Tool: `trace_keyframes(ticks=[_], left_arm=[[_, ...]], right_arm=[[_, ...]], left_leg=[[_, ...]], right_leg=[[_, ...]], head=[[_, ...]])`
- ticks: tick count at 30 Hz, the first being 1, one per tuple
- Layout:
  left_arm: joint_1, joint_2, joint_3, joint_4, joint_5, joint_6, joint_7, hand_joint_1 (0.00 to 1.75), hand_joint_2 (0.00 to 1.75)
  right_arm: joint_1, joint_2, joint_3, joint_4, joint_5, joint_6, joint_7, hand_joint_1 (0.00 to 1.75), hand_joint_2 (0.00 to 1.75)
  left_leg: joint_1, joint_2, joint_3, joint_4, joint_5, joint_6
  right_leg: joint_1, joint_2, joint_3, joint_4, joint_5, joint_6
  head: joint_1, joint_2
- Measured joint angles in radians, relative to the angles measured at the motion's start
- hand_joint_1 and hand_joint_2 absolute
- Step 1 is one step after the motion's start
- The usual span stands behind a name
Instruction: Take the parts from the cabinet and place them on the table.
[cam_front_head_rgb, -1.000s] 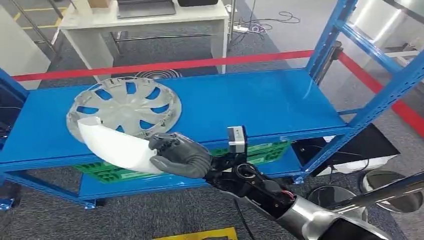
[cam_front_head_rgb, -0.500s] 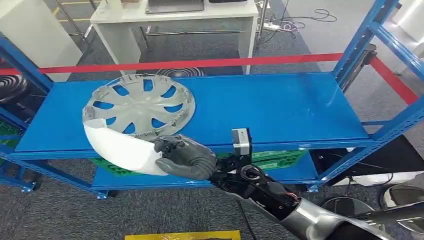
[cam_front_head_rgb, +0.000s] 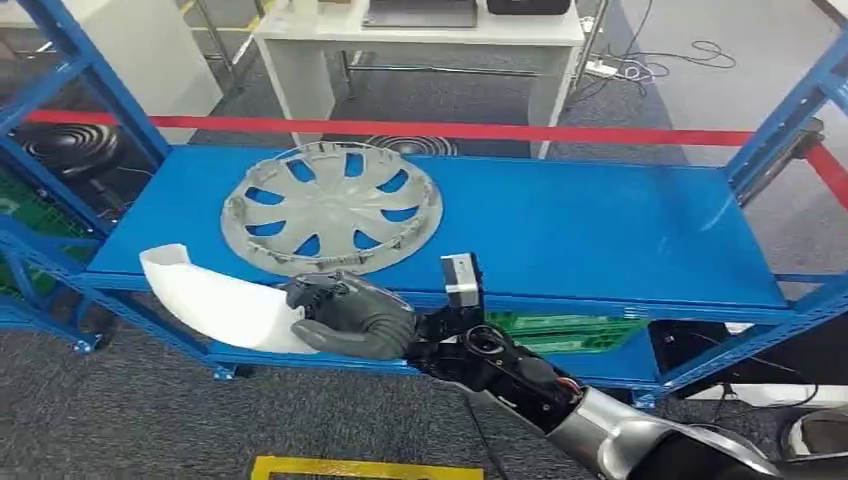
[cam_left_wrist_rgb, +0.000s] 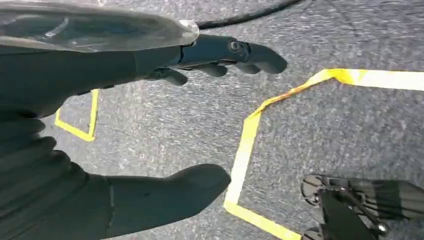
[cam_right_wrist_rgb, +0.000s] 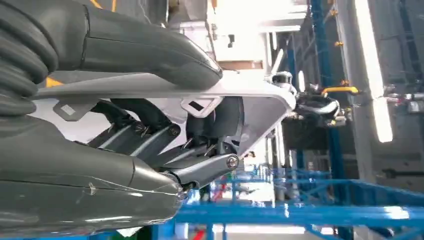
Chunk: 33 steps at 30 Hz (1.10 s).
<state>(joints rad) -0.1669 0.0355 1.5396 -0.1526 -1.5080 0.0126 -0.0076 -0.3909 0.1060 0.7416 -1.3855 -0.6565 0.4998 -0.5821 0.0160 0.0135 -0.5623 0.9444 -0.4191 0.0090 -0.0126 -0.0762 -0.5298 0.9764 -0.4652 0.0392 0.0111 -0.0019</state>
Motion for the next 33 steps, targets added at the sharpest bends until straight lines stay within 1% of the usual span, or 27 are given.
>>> trace_keyframes(ticks=[1, 2, 4, 5, 6, 7, 8, 9, 10, 12, 14, 15, 16, 17, 19, 20, 21, 22, 23, 24, 25, 26, 29, 30, 31, 32, 33], left_arm=[[0.000, 0.000, 0.000, 0.000, 0.005, 0.001, 0.000, 0.00, 1.75], [-0.001, -0.001, 0.000, 0.000, 0.009, 0.002, 0.001, 0.00, 1.75], [-0.002, -0.002, 0.000, 0.001, 0.018, 0.003, 0.001, 0.00, 1.75], [-0.001, -0.002, 0.000, 0.002, 0.022, 0.005, 0.001, 0.00, 1.75], [0.000, -0.002, 0.000, 0.002, 0.026, 0.006, 0.000, 0.00, 1.75], [0.000, -0.002, 0.000, 0.002, 0.026, 0.006, 0.001, 0.00, 1.75], [0.000, -0.002, 0.000, 0.002, 0.028, 0.006, 0.001, 0.00, 1.75], [-0.001, -0.003, 0.000, 0.002, 0.029, 0.006, 0.001, 0.00, 1.75], [-0.002, -0.005, 0.000, 0.002, 0.033, 0.007, 0.000, 0.00, 1.75], [-0.001, -0.005, 0.000, 0.002, 0.039, 0.009, 0.000, 0.00, 1.75], [0.008, -0.003, 0.000, 0.002, 0.042, 0.009, 0.001, 0.00, 1.75], [0.009, -0.001, 0.000, 0.003, 0.042, 0.009, 0.001, 0.00, 1.75], [0.009, -0.007, 0.000, 0.004, 0.043, 0.009, 0.001, 0.00, 1.75], [0.006, -0.006, 0.000, 0.004, 0.045, 0.009, 0.002, 0.00, 1.75], [0.002, -0.007, 0.000, 0.004, 0.051, 0.010, 0.004, 0.00, 1.75], [0.002, -0.008, 0.000, 0.004, 0.053, 0.011, 0.007, 0.00, 1.75], [0.004, -0.008, 0.000, 0.004, 0.055, 0.011, 0.008, 0.00, 1.75], [0.005, -0.008, 0.000, 0.004, 0.057, 0.011, 0.008, 0.00, 1.75], [0.005, -0.006, 0.000, 0.004, 0.058, 0.012, 0.010, 0.00, 1.75], [0.004, -0.005, 0.000, 0.004, 0.059, 0.013, 0.010, 0.00, 1.75], [0.002, -0.006, 0.000, 0.004, 0.059, 0.013, 0.010, 0.00, 1.75], [-0.002, -0.005, 0.000, 0.004, 0.059, 0.015, 0.010, 0.00, 1.75], [0.002, -0.005, 0.000, 0.004, 0.060, 0.015, 0.010, 0.00, 1.75], [0.003, -0.005, 0.000, 0.004, 0.060, 0.016, 0.010, 0.00, 1.75], [0.004, -0.006, 0.000, 0.004, 0.060, 0.016, 0.010, 0.00, 1.75], [0.002, -0.005, 0.000, 0.004, 0.060, 0.017, 0.010, 0.00, 1.75], [0.000, -0.005, 0.000, 0.004, 0.060, 0.017, 0.010, 0.00, 1.75]], right_arm=[[-0.003, 0.000, 0.002, 0.003, -0.006, 0.004, -0.001, 1.75, 1.75], [-0.006, 0.000, 0.003, 0.007, -0.008, 0.006, -0.002, 1.75, 1.75], [-0.005, 0.000, 0.003, 0.019, -0.008, 0.008, -0.003, 1.75, 1.75], [-0.005, 0.000, 0.005, 0.024, -0.008, 0.010, -0.005, 1.75, 1.75], [-0.006, 0.000, 0.006, 0.027, -0.009, 0.012, -0.006, 1.75, 1.75], [-0.008, 0.000, 0.007, 0.031, -0.009, 0.014, -0.006, 1.75, 1.75], [-0.012, 0.001, 0.009, 0.034, -0.009, 0.013, -0.006, 1.75, 1.75], [-0.016, 0.001, 0.010, 0.036, -0.009, 0.010, -0.006, 1.75, 1.75], [-0.019, 0.001, 0.010, 0.039, -0.007, 0.010, -0.005, 1.75, 1.75], [-0.021, 0.002, 0.011, 0.042, -0.007, 0.009, -0.003, 1.75, 1.75], [-0.025, 0.008, 0.012, 0.045, -0.008, 0.009, -0.003, 1.75, 1.75], [-0.029, 0.013, 0.012, 0.046, -0.007, 0.009, -0.003, 1.75, 1.75], [-0.031, 0.017, 0.012, 0.048, -0.007, 0.009, -0.003, 1.75, 1.75], [-0.034, 0.018, 0.012, 0.049, -0.008, 0.009, -0.004, 1.75, 1.75], [-0.033, 0.018, 0.012, 0.056, -0.007, 0.009, 0.000, 1.75, 1.75], [-0.033, 0.018, 0.013, 0.058, -0.007, 0.009, 0.002, 1.75, 1.75], [-0.034, 0.019, 0.013, 0.060, -0.007, 0.009, 0.003, 1.75, 1.75], [-0.034, 0.021, 0.013, 0.061, -0.007, 0.009, 0.004, 1.75, 1.75], [-0.035, 0.023, 0.013, 0.063, -0.007, 0.009, 0.004, 1.75, 1.75], [-0.035, 0.024, 0.013, 0.063, -0.007, 0.008, 0.005, 1.75, 1.75], [-0.037, 0.026, 0.013, 0.063, -0.007, 0.008, 0.005, 1.75, 1.75], [-0.042, 0.026, 0.013, 0.063, -0.008, 0.008, 0.005, 1.75, 1.75], [-0.047, 0.027, 0.015, 0.064, -0.007, 0.009, 0.006, 1.75, 1.75], [-0.047, 0.028, 0.015, 0.064, -0.007, 0.009, 0.006, 1.75, 1.75], [-0.048, 0.029, 0.016, 0.063, -0.007, 0.009, 0.006, 1.75, 1.75], [-0.049, 0.029, 0.016, 0.063, -0.007, 0.009, 0.005, 1.75, 1.75], [-0.048, 0.029, 0.016, 0.064, -0.007, 0.009, 0.005, 1.75, 1.75]], left_leg=[[0.000, -0.009, 0.000, -0.002, 0.001, 0.004], [0.000, -0.016, -0.001, -0.002, 0.004, 0.009], [-0.002, -0.041, -0.002, -0.001, 0.003, 0.011], [-0.003, -0.053, -0.002, -0.001, 0.003, 0.011], [-0.003, -0.067, -0.001, 0.000, 0.003, 0.011], [-0.002, -0.081, 0.001, 0.000, 0.003, 0.010], [-0.001, -0.096, 0.003, 0.002, 0.002, 0.009], [0.000, -0.109, 0.005, 0.004, 0.000, 0.006], [-0.003, -0.117, 0.001, 0.006, -0.001, 0.001], [0.000, -0.136, -0.009, 0.008, 0.002, -0.013], [0.003, -0.155, -0.010, -0.001, 0.008, -0.028], [0.006, -0.151, -0.011, 0.004, 0.003, -0.029], [-0.001, -0.087, -0.025, 0.037, -0.017, -0.033], [0.000, -0.052, -0.061, 0.104, -0.053, -0.036], [0.001, -0.027, -0.153, 0.281, -0.125, -0.045], [0.001, -0.023, -0.181, 0.330, -0.133, -0.047], [0.001, -0.022, -0.181, 0.324, -0.117, -0.048], [0.002, -0.019, -0.157, 0.274, -0.083, -0.048], [0.003, -0.011, -0.113, 0.185, -0.039, -0.046], [0.002, 0.015, -0.057, 0.082, 0.004, -0.044], [-0.002, 0.066, -0.018, 0.007, 0.013, -0.039], [-0.008, 0.049, -0.019, 0.002, 0.015, -0.028], [-0.014, 0.015, -0.025, 0.005, 0.010, -0.011], [-0.004, 0.005, -0.019, -0.001, 0.015, -0.001], [-0.003, -0.006, -0.018, -0.001, 0.014, 0.001], [-0.003, -0.011, -0.018, -0.001, 0.015, 0.009], [-0.004, -0.021, -0.018, -0.001, 0.014, 0.013]], right_leg=[[0.000, 0.039, -0.017, 0.042, -0.035, 0.002], [0.000, 0.055, -0.049, 0.114, -0.078, 0.002], [0.000, 0.070, -0.126, 0.283, -0.148, 0.005], [0.000, 0.071, -0.145, 0.319, -0.151, 0.004], [0.000, 0.072, -0.138, 0.300, -0.126, 0.002], [0.000, 0.074, -0.112, 0.240, -0.085, 0.000], [-0.001, 0.079, -0.069, 0.147, -0.033, -0.003], [-0.003, 0.101, -0.026, 0.051, 0.014, -0.006], [-0.003, 0.146, -0.009, 0.004, 0.013, -0.009], [-0.002, 0.135, -0.006, -0.007, 0.012, -0.014], [0.000, 0.117, -0.003, -0.013, 0.017, -0.028], [-0.010, 0.104, 0.003, -0.026, 0.023, -0.037], [-0.007, 0.096, 0.007, -0.031, 0.024, -0.040], [-0.005, 0.083, 0.007, -0.031, 0.024, -0.044], [0.000, 0.054, 0.007, -0.030, 0.021, -0.048], [0.001, 0.041, 0.007, -0.030, 0.019, -0.049], [0.001, 0.031, 0.008, -0.030, 0.017, -0.049], [0.001, 0.019, 0.010, -0.030, 0.014, -0.048], [0.001, 0.009, 0.014, -0.030, 0.011, -0.046], [0.001, -0.001, 0.019, -0.030, 0.008, -0.042], [0.006, -0.008, 0.023, -0.030, 0.004, -0.036], [0.012, -0.016, 0.023, -0.028, -0.001, -0.029], [0.012, -0.042, 0.033, -0.031, -0.008, -0.015], [0.008, -0.030, 0.033, -0.027, -0.015, -0.005], [0.004, 0.025, 0.025, 0.003, -0.039, -0.001], [0.003, 0.053, -0.005, 0.069, -0.078, -0.001], [0.004, 0.067, -0.049, 0.162, -0.122, -0.001]], head=[[0.003, 0.000], [0.008, 0.000], [0.018, 0.000], [0.021, 0.000], [0.022, 0.000], [0.024, 0.000], [0.027, 0.000], [0.031, 0.000], [0.033, 0.000], [0.028, 0.000], [0.029, 0.000], [0.028, 0.000], [0.016, 0.000], [0.002, 0.000], [-0.002, 0.000], [-0.002, 0.000], [-0.003, 0.000], [-0.003, 0.000], [-0.004, 0.000], [-0.004, 0.000], [-0.006, 0.000], [-0.007, 0.000], [0.002, 0.000], [0.002, 0.000], [0.007, 0.000], [0.012, 0.000], [0.017, 0.000]])
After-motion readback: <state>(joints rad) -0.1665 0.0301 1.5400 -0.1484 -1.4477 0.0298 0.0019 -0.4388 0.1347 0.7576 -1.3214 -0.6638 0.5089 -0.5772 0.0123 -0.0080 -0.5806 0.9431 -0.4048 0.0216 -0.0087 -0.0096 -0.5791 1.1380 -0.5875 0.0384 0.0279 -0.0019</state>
